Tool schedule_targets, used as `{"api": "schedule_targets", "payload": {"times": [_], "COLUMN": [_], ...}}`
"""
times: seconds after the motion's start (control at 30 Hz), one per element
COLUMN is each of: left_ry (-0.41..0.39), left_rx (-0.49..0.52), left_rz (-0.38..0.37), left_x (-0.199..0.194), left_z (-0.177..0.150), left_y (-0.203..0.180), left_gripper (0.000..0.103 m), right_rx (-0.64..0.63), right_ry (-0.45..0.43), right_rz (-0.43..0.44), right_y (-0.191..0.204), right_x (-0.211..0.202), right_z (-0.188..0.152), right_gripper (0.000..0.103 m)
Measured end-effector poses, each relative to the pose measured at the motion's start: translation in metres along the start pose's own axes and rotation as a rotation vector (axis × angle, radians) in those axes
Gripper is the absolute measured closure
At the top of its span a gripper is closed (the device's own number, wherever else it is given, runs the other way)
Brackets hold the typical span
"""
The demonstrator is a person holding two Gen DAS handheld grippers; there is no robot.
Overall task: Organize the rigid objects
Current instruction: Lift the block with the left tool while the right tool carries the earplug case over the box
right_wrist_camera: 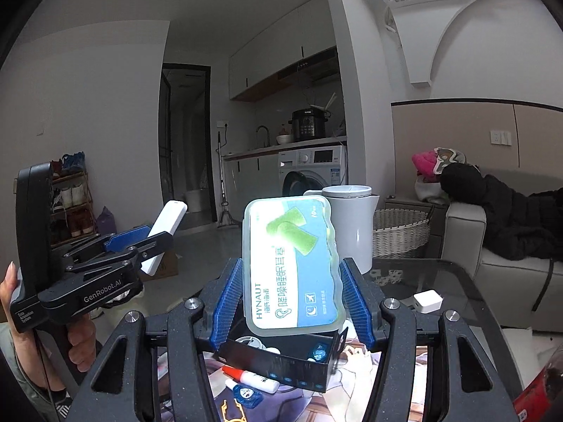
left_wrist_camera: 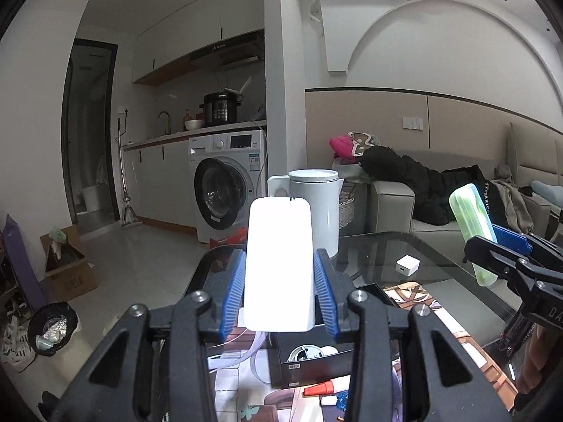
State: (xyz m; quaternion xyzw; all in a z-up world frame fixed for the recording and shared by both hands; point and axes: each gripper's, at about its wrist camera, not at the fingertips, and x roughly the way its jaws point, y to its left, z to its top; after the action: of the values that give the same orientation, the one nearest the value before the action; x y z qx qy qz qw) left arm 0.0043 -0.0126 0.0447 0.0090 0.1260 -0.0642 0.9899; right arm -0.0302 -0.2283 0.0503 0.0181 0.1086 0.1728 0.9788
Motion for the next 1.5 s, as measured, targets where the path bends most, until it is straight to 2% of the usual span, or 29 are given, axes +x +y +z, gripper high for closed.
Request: {"api": "schedule_targets", "payload": {"times": [0.2, 0.4, 0.6, 0.7, 0.8, 0.97, 1.13, 1.23, 1.4, 1.5], "left_ry": [0.050, 0.037, 0.056, 0.082, 0.168, 0.288, 0.452, 0.513, 0.551, 0.579], "left_rx": [-0.058, -0.072, -0.106, -0.108, -0.097, -0.057, -0.066, -0.063, -0.045, -0.045], "left_rz": [0.000, 0.013, 0.013, 0.016, -0.013, -0.021, -0.009, -0.010, -0.008, -0.018], "left_x": [0.038, 0.068, 0.090, 0.101, 0.119, 0.140, 0.164, 0.174, 0.177, 0.180], "left_z": [-0.008, -0.011, -0.014, -0.017, -0.023, -0.038, -0.055, -0.061, -0.063, -0.063], "left_y": [-0.002, -0.004, -0.006, -0.006, -0.013, -0.028, -0.032, -0.034, -0.038, -0.040], "left_gripper": [0.065, 0.065, 0.065, 0.065, 0.065, 0.065, 0.065, 0.065, 0.065, 0.065], "right_rx": [0.030, 0.052, 0.064, 0.061, 0.056, 0.080, 0.107, 0.130, 0.147, 0.131], "right_ry": [0.007, 0.007, 0.012, 0.031, 0.059, 0.201, 0.350, 0.434, 0.560, 0.591], "right_rz": [-0.011, -0.041, -0.083, -0.090, -0.090, -0.090, -0.071, -0.054, -0.017, -0.015], "right_y": [-0.009, -0.016, -0.026, -0.030, -0.032, -0.042, -0.049, -0.052, -0.051, -0.050], "right_x": [0.011, 0.031, 0.052, 0.065, 0.078, 0.114, 0.145, 0.158, 0.172, 0.176], "right_z": [-0.002, 0.001, 0.003, 0.002, -0.001, -0.009, -0.025, -0.035, -0.056, -0.063], "right_gripper": [0.047, 0.047, 0.047, 0.047, 0.047, 0.047, 0.047, 0.047, 0.047, 0.047]}}
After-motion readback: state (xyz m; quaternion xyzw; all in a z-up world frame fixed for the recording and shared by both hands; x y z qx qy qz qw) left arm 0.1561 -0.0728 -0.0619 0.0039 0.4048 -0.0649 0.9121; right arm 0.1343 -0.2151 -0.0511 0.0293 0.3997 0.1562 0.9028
